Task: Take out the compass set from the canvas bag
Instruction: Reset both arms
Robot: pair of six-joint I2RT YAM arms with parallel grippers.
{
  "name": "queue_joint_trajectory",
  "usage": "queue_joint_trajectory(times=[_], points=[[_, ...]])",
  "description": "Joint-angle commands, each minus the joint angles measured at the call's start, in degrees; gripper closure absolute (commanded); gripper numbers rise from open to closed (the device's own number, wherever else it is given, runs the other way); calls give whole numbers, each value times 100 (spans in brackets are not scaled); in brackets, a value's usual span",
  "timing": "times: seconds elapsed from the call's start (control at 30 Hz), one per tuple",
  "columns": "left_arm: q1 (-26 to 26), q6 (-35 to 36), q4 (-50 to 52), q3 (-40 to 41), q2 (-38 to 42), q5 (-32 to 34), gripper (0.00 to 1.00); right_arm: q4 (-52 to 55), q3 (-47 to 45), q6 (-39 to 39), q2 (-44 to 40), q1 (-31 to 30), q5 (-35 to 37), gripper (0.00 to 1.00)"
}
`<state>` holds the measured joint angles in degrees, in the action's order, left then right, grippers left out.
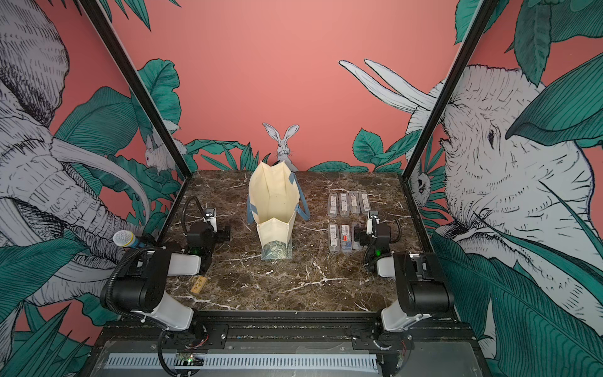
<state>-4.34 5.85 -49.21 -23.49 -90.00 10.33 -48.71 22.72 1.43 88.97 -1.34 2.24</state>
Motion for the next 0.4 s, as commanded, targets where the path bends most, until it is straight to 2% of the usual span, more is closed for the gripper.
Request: queue_joint_trajectory(times=[0.0,0.37], points=[[2,-4,-193,72,116,19,0,-134,93,-73,6,31,-105,1],[-8,-9,-149,46,118,-4,0,-186,58,-82,-2,38,-111,1]])
